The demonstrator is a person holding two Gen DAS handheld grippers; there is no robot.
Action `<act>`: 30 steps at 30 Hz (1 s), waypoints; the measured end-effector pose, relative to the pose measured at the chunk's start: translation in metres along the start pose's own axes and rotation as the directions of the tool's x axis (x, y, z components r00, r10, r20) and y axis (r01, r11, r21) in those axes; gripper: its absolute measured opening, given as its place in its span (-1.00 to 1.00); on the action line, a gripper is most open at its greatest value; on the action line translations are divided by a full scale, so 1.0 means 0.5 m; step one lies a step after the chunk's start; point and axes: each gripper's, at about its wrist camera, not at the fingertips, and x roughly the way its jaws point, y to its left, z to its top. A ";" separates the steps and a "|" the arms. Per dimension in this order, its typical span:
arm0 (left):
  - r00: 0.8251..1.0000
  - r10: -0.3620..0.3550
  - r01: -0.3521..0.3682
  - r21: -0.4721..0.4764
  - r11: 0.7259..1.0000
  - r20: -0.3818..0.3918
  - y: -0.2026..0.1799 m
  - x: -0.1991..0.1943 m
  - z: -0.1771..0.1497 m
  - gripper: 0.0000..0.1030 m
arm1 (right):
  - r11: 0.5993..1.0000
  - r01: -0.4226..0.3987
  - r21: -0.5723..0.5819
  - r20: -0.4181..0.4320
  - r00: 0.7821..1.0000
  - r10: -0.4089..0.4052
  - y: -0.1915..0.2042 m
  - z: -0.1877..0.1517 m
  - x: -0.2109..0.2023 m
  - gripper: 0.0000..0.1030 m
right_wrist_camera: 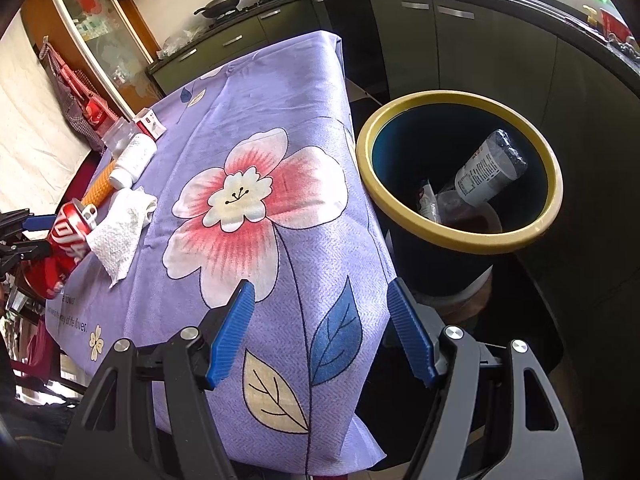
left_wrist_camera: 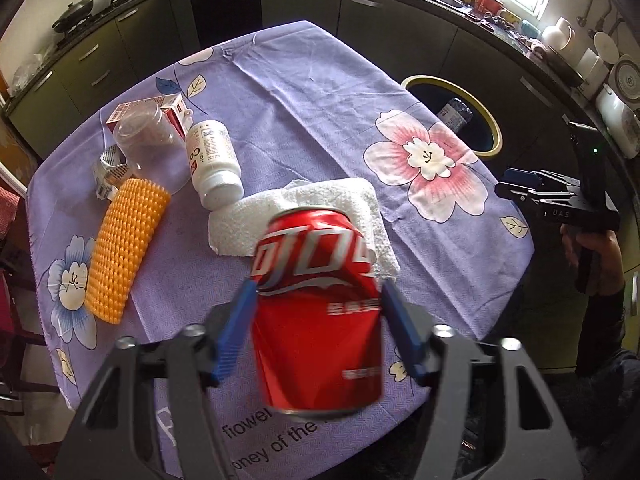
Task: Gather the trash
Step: 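Carry the red can over the bin and open the left gripper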
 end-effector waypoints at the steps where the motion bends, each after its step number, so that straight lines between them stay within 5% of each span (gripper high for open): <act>1: 1.000 -0.008 0.008 -0.005 1.000 -0.011 0.002 0.003 0.001 -0.18 | 1.000 0.000 0.000 -0.001 1.000 0.000 0.000 0.000 0.000 0.32; 5: 0.999 -0.004 0.004 -0.001 1.000 -0.047 0.004 0.022 -0.003 -0.14 | 1.000 -0.003 -0.004 -0.008 1.000 0.003 0.002 -0.001 0.002 0.32; 8: 0.997 -0.012 0.010 -0.028 1.000 -0.079 0.013 0.040 -0.002 0.31 | 1.000 0.000 -0.007 -0.010 1.000 0.000 0.003 0.001 0.000 0.32; 12: 0.995 0.039 -0.042 -0.032 0.999 -0.091 0.026 0.053 0.005 0.38 | 1.000 -0.004 -0.007 -0.012 1.000 0.004 0.003 0.001 0.000 0.32; 21: 0.963 -0.010 -0.001 -0.040 0.999 -0.269 0.050 0.154 0.017 0.31 | 1.000 -0.007 -0.015 -0.023 1.000 0.006 0.009 -0.003 0.005 0.32; 30: 0.975 0.061 -0.060 0.010 0.998 -0.215 0.049 0.113 0.014 0.30 | 1.000 -0.005 0.005 -0.025 1.000 0.005 -0.007 -0.005 0.006 0.33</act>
